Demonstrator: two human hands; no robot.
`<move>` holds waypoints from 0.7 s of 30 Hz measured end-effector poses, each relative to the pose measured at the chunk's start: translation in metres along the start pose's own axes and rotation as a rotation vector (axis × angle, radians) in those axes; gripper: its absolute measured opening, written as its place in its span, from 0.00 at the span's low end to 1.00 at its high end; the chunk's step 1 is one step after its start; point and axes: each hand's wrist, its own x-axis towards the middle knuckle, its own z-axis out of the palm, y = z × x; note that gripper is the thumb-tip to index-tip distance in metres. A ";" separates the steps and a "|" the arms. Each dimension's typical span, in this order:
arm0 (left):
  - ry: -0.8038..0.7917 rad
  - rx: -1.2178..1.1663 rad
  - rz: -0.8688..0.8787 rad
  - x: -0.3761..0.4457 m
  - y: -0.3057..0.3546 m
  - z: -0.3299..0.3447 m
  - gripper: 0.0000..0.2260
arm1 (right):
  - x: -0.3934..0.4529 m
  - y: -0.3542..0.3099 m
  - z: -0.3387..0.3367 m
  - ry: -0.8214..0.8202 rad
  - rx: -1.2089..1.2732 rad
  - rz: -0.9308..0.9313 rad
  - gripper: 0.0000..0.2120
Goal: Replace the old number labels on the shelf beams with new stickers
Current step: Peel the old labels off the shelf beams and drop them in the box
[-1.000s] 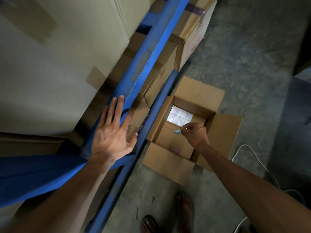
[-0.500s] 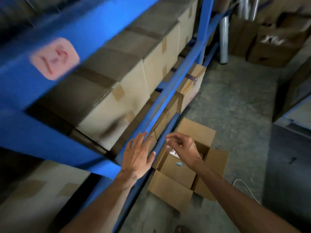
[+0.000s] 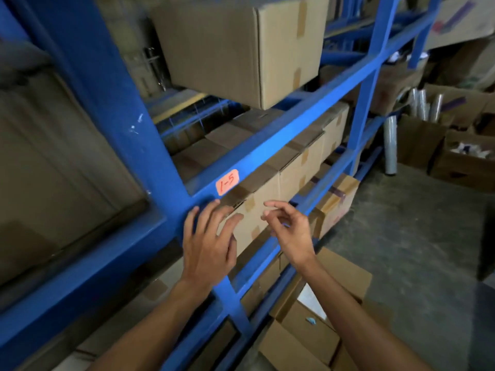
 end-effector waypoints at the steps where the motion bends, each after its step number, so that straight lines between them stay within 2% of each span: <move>1: 0.046 0.045 0.008 0.008 -0.006 -0.010 0.17 | 0.004 -0.010 0.009 -0.006 -0.011 -0.021 0.07; 4: 0.094 0.227 0.032 0.028 -0.024 -0.027 0.16 | 0.017 -0.033 0.033 -0.010 -0.046 -0.107 0.14; 7: -0.011 0.435 0.040 0.032 -0.036 -0.032 0.21 | 0.026 -0.045 0.052 -0.006 -0.110 -0.150 0.22; 9: -0.055 0.535 0.046 0.030 -0.038 -0.030 0.23 | 0.031 -0.046 0.061 0.007 -0.157 -0.140 0.24; 14: -0.076 0.651 0.091 0.031 -0.041 -0.022 0.23 | 0.036 -0.046 0.067 0.094 -0.305 -0.218 0.16; 18: -0.077 0.644 0.115 0.032 -0.042 -0.023 0.24 | 0.044 -0.049 0.067 0.148 -0.279 -0.181 0.07; 21: -0.086 0.634 0.122 0.031 -0.042 -0.022 0.24 | 0.050 -0.049 0.065 0.150 -0.258 -0.172 0.03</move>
